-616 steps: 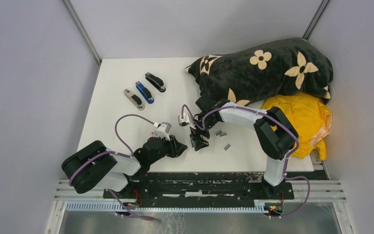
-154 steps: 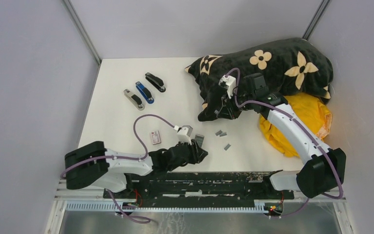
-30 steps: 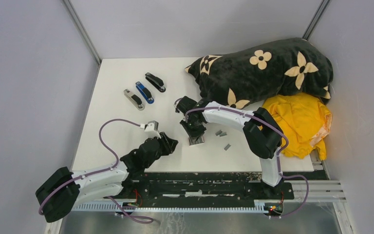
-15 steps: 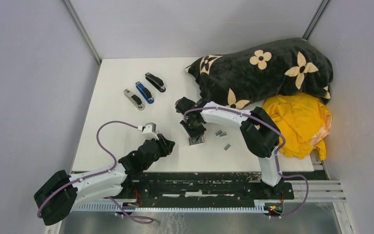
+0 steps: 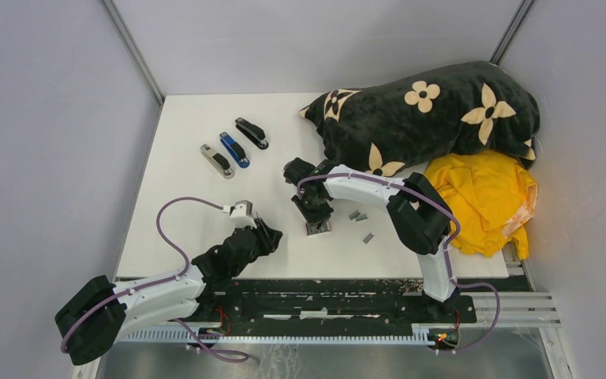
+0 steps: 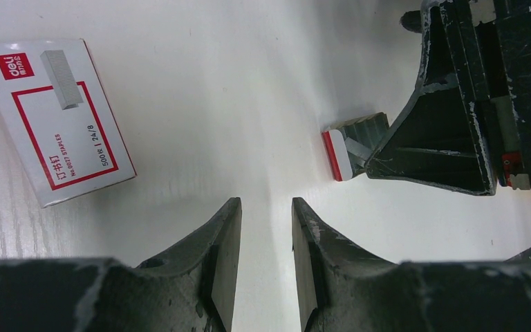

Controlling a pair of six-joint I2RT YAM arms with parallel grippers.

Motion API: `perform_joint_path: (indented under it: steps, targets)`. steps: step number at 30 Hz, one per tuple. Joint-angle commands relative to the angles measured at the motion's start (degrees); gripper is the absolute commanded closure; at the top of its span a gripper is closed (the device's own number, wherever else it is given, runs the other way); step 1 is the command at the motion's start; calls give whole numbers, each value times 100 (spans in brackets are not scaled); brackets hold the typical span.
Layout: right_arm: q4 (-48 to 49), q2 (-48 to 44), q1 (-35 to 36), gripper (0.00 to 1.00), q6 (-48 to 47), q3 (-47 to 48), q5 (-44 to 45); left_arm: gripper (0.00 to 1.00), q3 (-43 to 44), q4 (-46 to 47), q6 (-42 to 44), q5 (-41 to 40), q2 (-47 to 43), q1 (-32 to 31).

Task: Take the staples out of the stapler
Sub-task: Place the staple in the staple box.

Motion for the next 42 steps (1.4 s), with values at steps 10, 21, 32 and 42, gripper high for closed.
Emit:
perform_joint_path:
  steps: [10,21,32,42]
  targets:
    - [-16,72,33,75,128,308,189,61,-48,165,116,-141,-105,35]
    - [35,-21,48,75,22,245,212,61,-53,165,114,-126,-117,29]
    - [74,5,113,70,-60,181,203,61,-61,161,114,-115,-159,38]
    - [55,49,162,72,-106,171,335,61,-79,141,117,-123,-205,34]
